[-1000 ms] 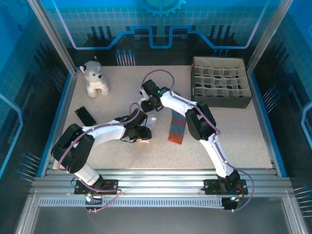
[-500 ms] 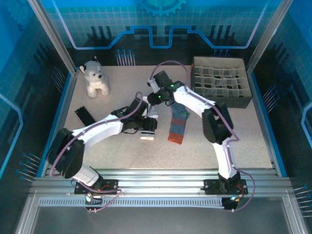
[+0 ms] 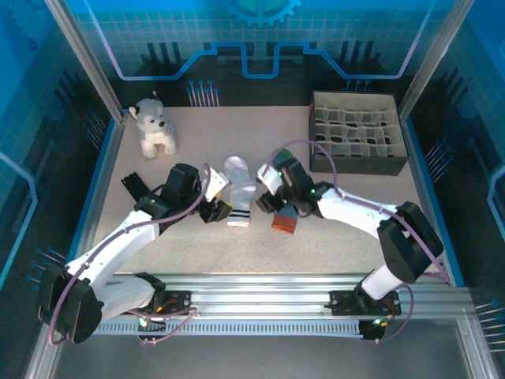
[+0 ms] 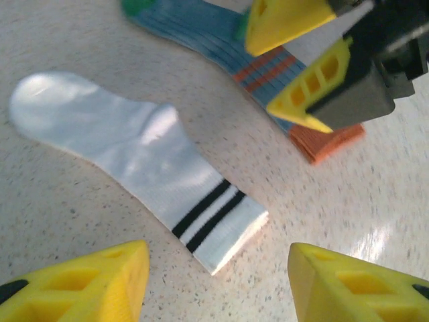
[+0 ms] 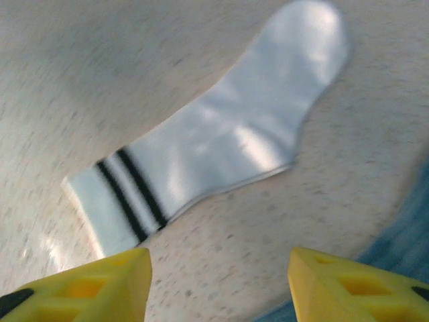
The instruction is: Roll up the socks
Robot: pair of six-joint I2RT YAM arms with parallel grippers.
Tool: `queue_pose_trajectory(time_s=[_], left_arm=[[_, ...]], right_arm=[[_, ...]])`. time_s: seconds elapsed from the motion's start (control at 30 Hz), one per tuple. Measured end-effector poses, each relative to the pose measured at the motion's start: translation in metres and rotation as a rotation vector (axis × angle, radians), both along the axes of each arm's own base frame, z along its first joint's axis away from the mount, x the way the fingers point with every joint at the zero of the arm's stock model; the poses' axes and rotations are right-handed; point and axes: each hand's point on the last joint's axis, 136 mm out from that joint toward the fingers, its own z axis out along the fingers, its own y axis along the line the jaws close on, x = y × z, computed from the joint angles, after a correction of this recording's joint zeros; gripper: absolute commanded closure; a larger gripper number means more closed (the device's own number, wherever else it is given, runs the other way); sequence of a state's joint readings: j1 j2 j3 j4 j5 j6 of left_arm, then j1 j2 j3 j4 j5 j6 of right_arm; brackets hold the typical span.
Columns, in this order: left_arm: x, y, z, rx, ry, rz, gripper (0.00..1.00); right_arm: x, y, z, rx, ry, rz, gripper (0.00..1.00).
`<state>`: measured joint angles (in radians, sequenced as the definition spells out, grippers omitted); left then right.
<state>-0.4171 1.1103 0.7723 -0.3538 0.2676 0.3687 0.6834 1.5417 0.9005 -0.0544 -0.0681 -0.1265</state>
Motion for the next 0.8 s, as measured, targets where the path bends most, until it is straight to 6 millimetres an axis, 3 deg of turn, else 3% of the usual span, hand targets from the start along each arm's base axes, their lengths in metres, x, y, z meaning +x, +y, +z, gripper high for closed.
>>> queue_pose_trajectory(time_s=[0.1, 0.2, 0.43, 0.6, 0.8], left_arm=[[-0.014, -0.006, -0.008, 0.01, -0.023, -0.122, 0.46], [-0.024, -0.009, -0.017, 0.03, -0.053, -0.218, 0.52], [-0.031, -0.008, -0.05, 0.125, -0.129, -0.37, 0.58], [-0.021, -0.012, -0.07, 0.184, -0.186, -0.435, 0.54], [-0.017, -0.016, -0.107, 0.289, -0.208, -0.534, 0.53]], right_arm=[[-0.04, 0.003, -0.021, -0.009, -0.056, 0.147, 0.4], [-0.058, -0.001, -0.039, -0.004, -0.09, 0.219, 0.4], [-0.053, 0.013, -0.038, 0.046, -0.163, 0.274, 0.41], [-0.053, 0.019, -0.049, 0.054, -0.163, 0.303, 0.41], [-0.049, 0.025, -0.058, 0.065, -0.176, 0.314, 0.37]])
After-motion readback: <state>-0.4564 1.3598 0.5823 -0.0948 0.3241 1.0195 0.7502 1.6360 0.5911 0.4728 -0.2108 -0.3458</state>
